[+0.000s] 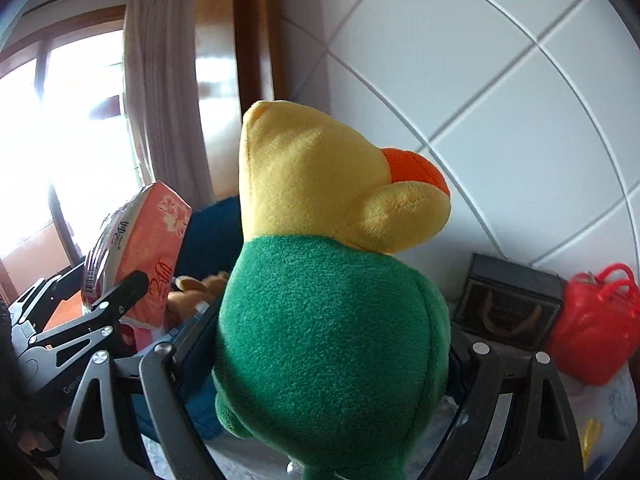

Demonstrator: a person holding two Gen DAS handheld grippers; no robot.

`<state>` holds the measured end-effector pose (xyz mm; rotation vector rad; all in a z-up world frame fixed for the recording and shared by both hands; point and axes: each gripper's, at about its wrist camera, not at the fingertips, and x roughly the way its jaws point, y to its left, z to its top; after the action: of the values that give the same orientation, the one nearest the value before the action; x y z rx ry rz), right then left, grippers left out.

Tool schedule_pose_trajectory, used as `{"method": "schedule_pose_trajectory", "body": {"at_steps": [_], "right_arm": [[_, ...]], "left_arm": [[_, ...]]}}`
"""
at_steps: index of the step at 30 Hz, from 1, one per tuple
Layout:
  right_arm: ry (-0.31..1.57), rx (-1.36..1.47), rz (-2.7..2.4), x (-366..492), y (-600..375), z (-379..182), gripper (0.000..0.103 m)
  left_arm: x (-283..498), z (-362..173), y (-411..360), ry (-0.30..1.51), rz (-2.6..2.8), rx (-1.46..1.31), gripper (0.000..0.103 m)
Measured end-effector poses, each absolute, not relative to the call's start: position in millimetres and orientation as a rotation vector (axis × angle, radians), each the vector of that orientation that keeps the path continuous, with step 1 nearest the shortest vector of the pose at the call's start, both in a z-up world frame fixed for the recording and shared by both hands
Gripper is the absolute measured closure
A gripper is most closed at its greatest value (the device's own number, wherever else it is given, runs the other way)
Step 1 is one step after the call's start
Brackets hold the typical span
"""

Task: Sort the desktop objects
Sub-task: 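Lift the tissue pack and plush duck and carry them over the crate, then open both tools to drop the tissue pack and duck into the crate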

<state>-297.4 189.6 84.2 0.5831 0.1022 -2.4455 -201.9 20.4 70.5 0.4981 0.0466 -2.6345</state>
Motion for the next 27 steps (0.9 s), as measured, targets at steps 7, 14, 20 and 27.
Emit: {"method": "schedule_pose_trajectory", "body": {"at_steps": [7, 14, 20, 27], "right_arm": [[0.116, 0.530, -2.325, -300, 42, 98, 0.013], [0.218, 0.594, -2.240, -311, -65, 76, 0.013], [0.269, 0.629, -2.248, -323, -96, 65, 0.010], [0.288, 0.632, -2.327, -329, -84, 65, 0.004]], "left_arm": [[-204, 78, -122, 0.083, -2.506, 0.583, 0.033], [-208, 45, -217, 0.181, -2.422, 0.698, 0.033], [-217, 26, -242, 0.212, -2.428, 0.769, 0.028], [-223, 22, -250, 0.205, -2.439, 0.777, 0.026]]}}
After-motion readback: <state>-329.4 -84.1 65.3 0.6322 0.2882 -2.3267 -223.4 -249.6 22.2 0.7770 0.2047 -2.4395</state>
